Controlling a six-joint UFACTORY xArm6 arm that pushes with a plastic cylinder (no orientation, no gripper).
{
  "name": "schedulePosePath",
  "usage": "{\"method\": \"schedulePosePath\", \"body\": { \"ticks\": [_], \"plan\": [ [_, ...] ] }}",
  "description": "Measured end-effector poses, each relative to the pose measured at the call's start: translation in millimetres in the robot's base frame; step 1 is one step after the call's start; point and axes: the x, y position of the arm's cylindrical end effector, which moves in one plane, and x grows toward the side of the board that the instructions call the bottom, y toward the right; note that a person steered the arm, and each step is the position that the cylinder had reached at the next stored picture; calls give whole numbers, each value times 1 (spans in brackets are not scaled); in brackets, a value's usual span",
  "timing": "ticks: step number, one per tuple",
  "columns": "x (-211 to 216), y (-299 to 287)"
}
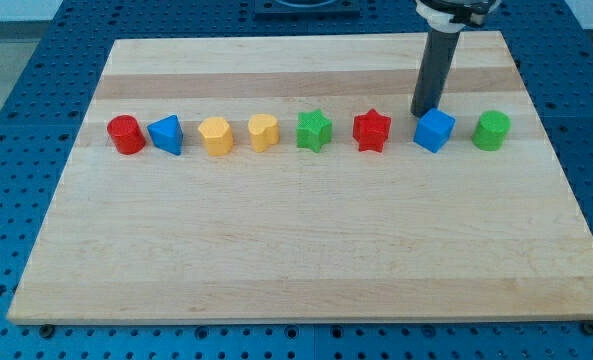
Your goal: Move your arm to the center right
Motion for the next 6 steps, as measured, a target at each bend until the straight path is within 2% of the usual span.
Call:
{"method": "schedulePosePath", "body": {
  "ticks": [1,4,5,6],
  "plan": [
    [-1,5],
    [-9,141],
    [-3,141],
    [40,140]
  ]
}}
